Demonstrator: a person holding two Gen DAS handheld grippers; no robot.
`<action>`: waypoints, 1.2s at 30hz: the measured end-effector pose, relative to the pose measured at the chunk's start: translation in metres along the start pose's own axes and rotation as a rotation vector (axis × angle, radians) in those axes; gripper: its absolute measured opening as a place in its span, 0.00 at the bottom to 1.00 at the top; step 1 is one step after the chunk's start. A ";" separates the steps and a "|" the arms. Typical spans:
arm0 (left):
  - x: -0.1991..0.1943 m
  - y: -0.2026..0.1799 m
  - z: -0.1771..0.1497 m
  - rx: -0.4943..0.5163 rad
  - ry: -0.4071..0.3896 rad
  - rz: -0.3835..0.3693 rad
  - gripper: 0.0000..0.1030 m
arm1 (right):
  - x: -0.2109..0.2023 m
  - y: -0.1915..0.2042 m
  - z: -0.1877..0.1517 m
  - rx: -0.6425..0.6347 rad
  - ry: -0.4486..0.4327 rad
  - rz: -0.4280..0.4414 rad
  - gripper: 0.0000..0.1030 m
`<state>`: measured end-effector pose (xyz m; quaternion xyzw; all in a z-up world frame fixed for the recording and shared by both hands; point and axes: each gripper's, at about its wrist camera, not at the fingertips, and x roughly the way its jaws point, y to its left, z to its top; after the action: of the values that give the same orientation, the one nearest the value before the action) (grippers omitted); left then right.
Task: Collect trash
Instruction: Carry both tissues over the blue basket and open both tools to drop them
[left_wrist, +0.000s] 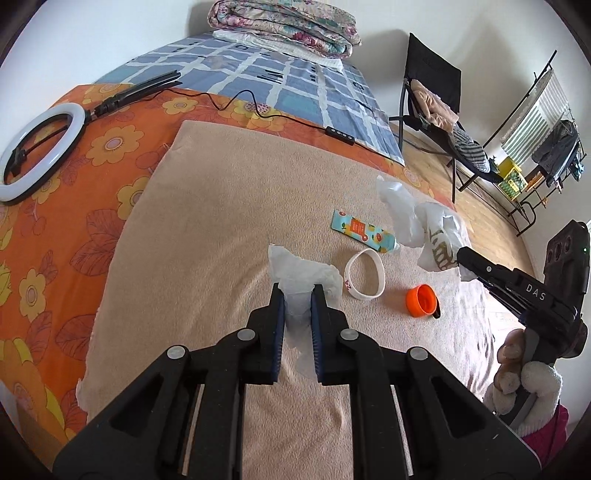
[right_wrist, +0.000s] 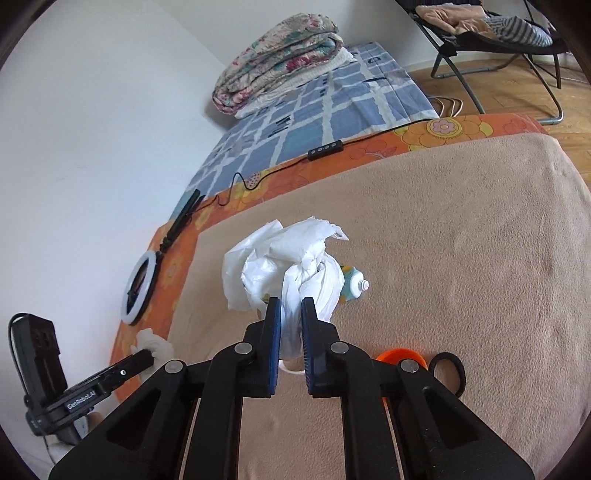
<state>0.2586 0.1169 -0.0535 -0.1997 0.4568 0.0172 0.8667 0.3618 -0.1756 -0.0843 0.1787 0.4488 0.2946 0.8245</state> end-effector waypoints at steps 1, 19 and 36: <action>-0.006 0.000 -0.004 0.002 0.000 -0.003 0.11 | -0.007 0.004 -0.004 -0.009 -0.005 0.004 0.09; -0.110 -0.020 -0.105 0.112 -0.056 0.035 0.11 | -0.113 0.064 -0.112 -0.180 0.039 0.029 0.09; -0.097 -0.015 -0.212 0.111 0.116 0.005 0.11 | -0.150 0.065 -0.228 -0.249 0.166 0.012 0.09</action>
<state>0.0394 0.0414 -0.0777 -0.1508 0.5070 -0.0176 0.8484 0.0848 -0.2159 -0.0741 0.0528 0.4745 0.3669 0.7984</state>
